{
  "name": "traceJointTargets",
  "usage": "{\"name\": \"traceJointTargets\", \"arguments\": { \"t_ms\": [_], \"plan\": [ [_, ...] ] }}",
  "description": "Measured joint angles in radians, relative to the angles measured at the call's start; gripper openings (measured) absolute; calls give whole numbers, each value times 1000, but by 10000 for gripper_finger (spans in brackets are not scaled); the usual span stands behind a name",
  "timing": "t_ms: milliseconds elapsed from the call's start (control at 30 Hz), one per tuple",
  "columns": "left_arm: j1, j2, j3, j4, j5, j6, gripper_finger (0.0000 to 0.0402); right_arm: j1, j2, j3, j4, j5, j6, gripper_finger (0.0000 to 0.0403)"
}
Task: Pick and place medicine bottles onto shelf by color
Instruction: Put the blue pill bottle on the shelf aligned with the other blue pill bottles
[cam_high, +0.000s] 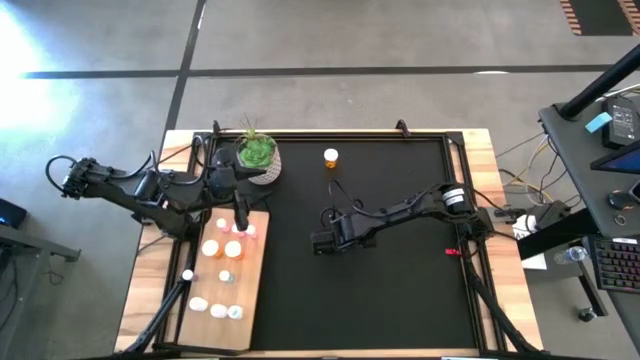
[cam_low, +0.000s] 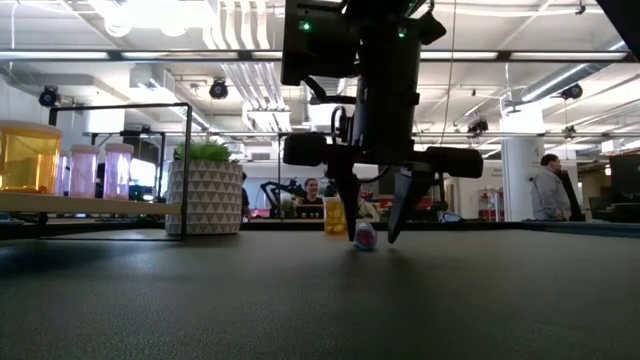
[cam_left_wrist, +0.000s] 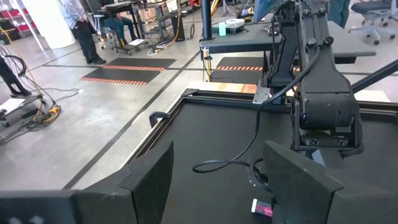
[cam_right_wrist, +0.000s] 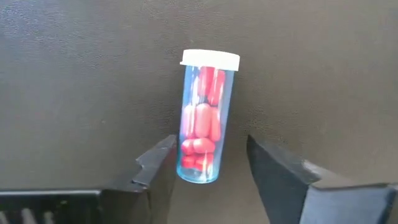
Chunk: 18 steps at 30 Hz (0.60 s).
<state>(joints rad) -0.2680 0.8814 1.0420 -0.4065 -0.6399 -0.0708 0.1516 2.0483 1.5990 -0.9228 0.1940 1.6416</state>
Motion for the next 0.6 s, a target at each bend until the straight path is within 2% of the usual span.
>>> {"name": "traceJointTargets", "arguments": {
  "t_ms": [400,600],
  "plan": [
    [0,0,0,0,0,0,231,0,0,0,0,1,-42,80],
    [0,0,0,3,0,-1,231,1,-13,-1,-16,-5,-140,72]
  ]
}}
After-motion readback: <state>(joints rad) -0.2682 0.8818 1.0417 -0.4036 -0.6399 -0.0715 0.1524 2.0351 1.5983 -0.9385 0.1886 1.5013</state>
